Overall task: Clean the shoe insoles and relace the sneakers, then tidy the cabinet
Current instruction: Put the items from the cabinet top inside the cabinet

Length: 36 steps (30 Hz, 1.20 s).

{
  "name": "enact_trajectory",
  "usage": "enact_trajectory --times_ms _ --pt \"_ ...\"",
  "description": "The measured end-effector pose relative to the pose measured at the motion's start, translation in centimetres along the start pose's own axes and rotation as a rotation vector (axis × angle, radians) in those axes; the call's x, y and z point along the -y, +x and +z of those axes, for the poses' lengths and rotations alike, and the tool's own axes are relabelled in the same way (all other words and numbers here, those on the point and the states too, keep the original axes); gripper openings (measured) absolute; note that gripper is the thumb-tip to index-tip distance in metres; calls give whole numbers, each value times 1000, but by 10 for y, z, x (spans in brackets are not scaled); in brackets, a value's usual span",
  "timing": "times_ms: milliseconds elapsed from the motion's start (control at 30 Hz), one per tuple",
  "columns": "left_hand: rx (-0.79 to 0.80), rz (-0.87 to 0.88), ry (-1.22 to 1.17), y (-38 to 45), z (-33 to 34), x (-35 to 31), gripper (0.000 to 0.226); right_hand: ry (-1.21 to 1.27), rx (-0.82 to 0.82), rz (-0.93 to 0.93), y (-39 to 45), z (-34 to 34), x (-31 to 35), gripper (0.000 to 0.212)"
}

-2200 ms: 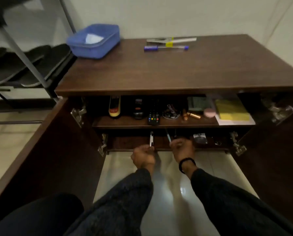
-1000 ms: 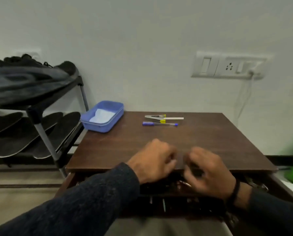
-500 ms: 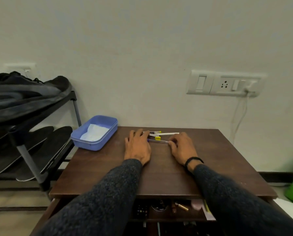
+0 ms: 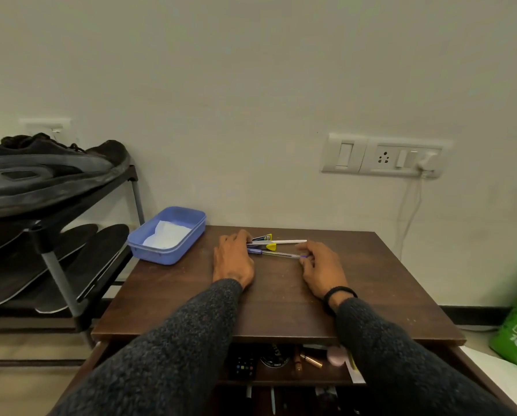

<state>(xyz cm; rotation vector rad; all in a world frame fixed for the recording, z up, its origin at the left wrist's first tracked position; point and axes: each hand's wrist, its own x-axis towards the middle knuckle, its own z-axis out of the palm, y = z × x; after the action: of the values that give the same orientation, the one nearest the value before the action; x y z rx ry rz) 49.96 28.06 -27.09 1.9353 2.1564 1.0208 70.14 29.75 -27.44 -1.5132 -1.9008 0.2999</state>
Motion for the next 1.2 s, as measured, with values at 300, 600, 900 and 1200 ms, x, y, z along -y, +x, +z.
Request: enact_trajectory --times_ms 300,600,900,1200 --pt "-32 55 22 -3 2 6 37 -25 -129 188 -9 1 -3 22" --pt "-335 57 -278 -8 -1 12 20 159 -134 172 -10 4 -2 16" --pt "-414 411 -274 -24 -7 -7 19 154 -129 161 -9 6 -8 13" --pt "-449 -147 -692 -73 -28 -12 20 159 -168 130 -9 -3 -1 14"
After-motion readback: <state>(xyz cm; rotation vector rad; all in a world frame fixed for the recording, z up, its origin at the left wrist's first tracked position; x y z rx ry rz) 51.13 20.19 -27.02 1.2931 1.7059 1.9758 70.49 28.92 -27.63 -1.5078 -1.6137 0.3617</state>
